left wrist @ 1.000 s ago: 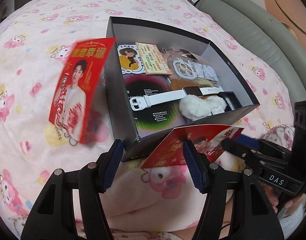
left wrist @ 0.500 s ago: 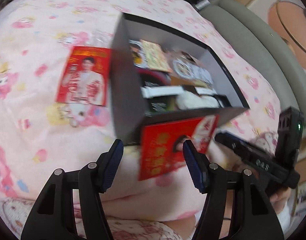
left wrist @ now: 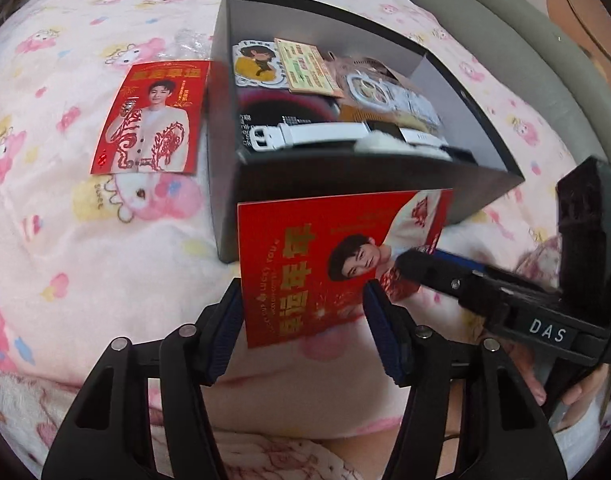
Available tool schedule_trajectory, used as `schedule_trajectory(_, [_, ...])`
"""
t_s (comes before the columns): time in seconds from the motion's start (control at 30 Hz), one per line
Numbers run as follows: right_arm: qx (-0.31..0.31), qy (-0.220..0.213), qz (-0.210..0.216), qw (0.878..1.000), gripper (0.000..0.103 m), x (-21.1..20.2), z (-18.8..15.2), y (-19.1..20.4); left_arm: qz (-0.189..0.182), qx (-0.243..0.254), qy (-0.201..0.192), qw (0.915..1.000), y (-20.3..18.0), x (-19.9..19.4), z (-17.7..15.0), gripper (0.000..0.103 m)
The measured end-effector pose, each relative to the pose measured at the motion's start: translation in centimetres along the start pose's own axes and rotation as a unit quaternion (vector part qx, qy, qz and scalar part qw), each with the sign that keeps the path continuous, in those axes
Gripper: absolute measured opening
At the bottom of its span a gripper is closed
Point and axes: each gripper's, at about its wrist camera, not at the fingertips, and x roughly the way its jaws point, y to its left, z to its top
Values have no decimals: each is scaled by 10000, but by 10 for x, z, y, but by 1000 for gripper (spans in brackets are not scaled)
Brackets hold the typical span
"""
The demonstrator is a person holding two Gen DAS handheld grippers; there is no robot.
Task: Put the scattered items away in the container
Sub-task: 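Lower the red envelope into the box and open the right tool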
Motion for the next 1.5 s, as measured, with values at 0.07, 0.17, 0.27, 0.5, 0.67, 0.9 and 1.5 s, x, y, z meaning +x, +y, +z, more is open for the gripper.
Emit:
schedule_trajectory(0.07, [-191, -130, -160, 9996, 34, -10, -2, 6, 139, -36, -53, 9999, -2, -7, -5, 48])
schedule_trajectory(0.17, [-313, -263, -85, 9991, 33, -31, -2, 13, -35, -223, -209, 9995, -4, -27, -8, 47])
schedule_trajectory(0.27, [-499, -508, 5, 9975, 33, -56, 7, 25, -13, -175, -481, 9987, -16, -57, 2, 47])
schedule_trajectory(0.5, [-892, -767, 21, 9931, 33, -85, 73, 37, -226, -419, -925, 9946, -33, -93, 89, 47])
schedule_trajectory(0.67, [-608, -452, 37, 9971, 33, -66, 135, 5, -323, -583, -770, 9948, -39, -55, 136, 47])
schedule_trajectory(0.9, [-240, 53, -295, 9993, 34, -36, 140, -45, -318, -902, -130, 9953, -43, 26, 151, 47])
schedule_trajectory(1.5, [-528, -217, -1345, 9893, 33, -35, 144, -46, -267, -1368, 118, 9902, -35, 57, 143, 48])
